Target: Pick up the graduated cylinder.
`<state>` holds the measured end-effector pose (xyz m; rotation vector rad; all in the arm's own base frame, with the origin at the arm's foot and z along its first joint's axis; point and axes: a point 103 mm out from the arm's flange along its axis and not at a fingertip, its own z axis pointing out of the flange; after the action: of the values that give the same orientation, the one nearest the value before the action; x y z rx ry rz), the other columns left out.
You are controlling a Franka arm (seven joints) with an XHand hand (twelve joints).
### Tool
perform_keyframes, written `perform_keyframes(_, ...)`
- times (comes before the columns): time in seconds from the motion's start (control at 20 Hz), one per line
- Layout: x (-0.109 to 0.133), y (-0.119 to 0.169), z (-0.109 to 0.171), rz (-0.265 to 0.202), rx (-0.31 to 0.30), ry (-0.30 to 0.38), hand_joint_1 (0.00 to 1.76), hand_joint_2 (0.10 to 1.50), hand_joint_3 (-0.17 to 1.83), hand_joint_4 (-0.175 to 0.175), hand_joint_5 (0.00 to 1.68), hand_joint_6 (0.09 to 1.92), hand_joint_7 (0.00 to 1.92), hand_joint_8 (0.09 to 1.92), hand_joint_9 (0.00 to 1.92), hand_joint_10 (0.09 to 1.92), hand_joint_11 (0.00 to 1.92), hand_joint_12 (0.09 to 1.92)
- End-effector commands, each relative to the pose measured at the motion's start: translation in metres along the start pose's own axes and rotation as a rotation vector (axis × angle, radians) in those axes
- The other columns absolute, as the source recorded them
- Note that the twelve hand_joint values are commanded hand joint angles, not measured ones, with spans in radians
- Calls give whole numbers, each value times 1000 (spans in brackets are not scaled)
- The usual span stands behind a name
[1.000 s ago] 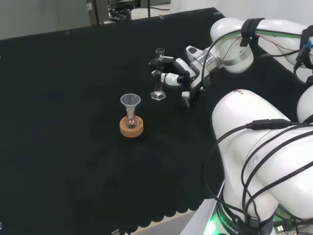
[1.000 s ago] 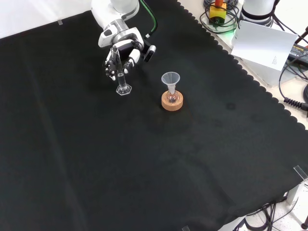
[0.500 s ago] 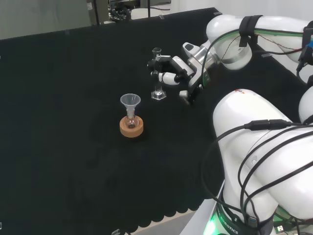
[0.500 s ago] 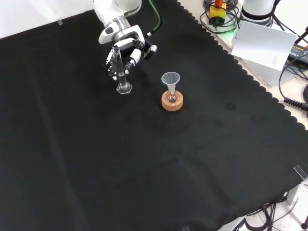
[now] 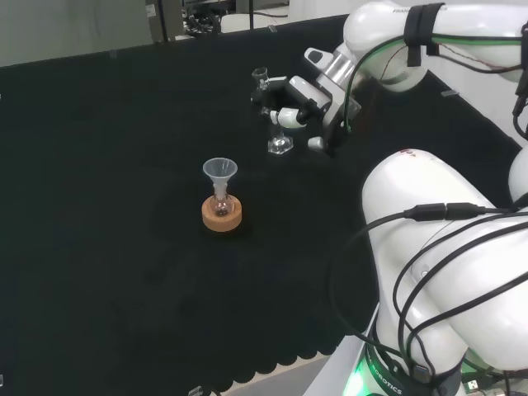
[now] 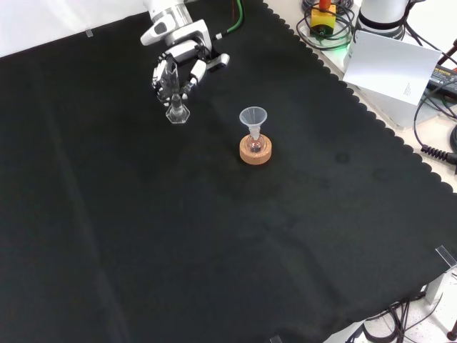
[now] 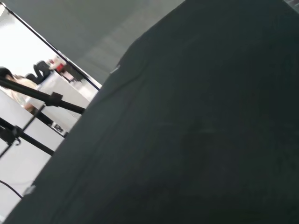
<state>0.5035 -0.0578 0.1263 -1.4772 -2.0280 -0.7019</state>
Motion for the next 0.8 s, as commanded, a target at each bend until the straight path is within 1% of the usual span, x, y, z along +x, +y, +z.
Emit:
perform_keyframes(0.05,15,-15,-23,22,70,-116,1360,1354,-175,-74,888,835,833,769,1087,486,969,916)
perform_keyframes(0.2,25,-28,-33,36,99,-144,1363,1353,-175,-73,891,837,847,757,1095,474,975,908)
perform_keyframes(0.4,40,-46,-41,49,115,-172,1366,1352,-175,-72,902,841,864,740,1106,459,982,899)
perform_keyframes(0.55,50,-62,-46,60,134,-195,1367,1351,-175,-71,909,843,868,738,1109,457,983,897)
perform_keyframes(0.8,71,-89,-46,66,164,-233,1369,1351,-175,-70,912,844,874,737,1112,454,984,895)
